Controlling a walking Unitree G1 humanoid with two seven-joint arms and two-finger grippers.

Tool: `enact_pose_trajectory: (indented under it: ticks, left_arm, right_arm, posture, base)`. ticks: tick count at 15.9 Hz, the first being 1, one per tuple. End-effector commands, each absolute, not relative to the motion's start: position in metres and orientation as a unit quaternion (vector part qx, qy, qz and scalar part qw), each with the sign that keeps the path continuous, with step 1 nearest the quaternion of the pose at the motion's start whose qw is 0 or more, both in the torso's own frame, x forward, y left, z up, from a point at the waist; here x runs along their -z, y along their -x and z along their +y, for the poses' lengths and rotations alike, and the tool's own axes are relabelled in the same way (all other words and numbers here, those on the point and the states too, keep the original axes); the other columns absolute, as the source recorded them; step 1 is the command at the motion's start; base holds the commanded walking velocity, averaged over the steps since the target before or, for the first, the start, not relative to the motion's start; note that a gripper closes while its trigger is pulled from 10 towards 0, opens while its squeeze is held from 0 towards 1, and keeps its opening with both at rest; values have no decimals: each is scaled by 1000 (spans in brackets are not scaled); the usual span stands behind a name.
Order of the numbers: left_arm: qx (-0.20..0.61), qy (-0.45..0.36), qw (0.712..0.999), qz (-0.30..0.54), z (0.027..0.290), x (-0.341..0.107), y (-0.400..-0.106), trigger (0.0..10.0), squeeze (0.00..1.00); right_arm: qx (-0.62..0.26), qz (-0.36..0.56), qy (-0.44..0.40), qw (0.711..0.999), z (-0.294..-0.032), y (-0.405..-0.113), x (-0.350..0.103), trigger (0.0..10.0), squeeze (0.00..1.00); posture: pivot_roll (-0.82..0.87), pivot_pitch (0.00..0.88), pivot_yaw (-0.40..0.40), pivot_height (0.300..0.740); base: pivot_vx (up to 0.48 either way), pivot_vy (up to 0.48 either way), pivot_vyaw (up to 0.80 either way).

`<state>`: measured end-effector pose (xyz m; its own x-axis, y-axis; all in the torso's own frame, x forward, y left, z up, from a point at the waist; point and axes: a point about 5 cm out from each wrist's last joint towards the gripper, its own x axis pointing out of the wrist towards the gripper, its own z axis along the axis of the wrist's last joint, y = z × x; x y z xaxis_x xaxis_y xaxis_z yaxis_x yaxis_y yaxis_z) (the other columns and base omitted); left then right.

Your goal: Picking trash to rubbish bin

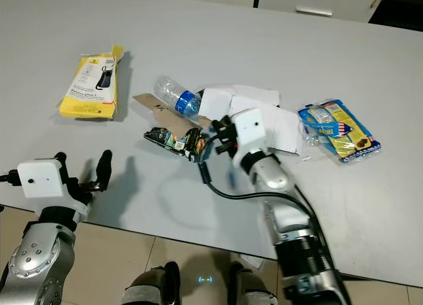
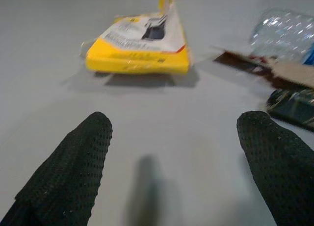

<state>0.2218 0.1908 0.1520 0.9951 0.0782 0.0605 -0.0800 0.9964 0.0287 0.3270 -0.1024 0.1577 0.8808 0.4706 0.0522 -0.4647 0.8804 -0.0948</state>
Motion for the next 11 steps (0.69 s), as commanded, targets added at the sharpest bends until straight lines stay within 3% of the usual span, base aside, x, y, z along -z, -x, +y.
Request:
enact_pose_trajectory:
  ticks: [1, 11]
  left_arm:
    - [-32, -15, 999, -33, 189, -156, -220, 10000, 1000]
    - [-37, -12, 998, -56, 184, -162, -237, 10000, 1000]
  right_arm:
    - [-243, -49, 51, 968, -106, -329, -162, 10000, 1000]
    - [-237, -83, 150, 956, -125, -349, -190, 10000, 1000]
  posture:
    - [42, 261, 6, 740]
    - [6, 204, 0, 740]
  base:
    - [0, 0, 0]
    - [0, 0, 0]
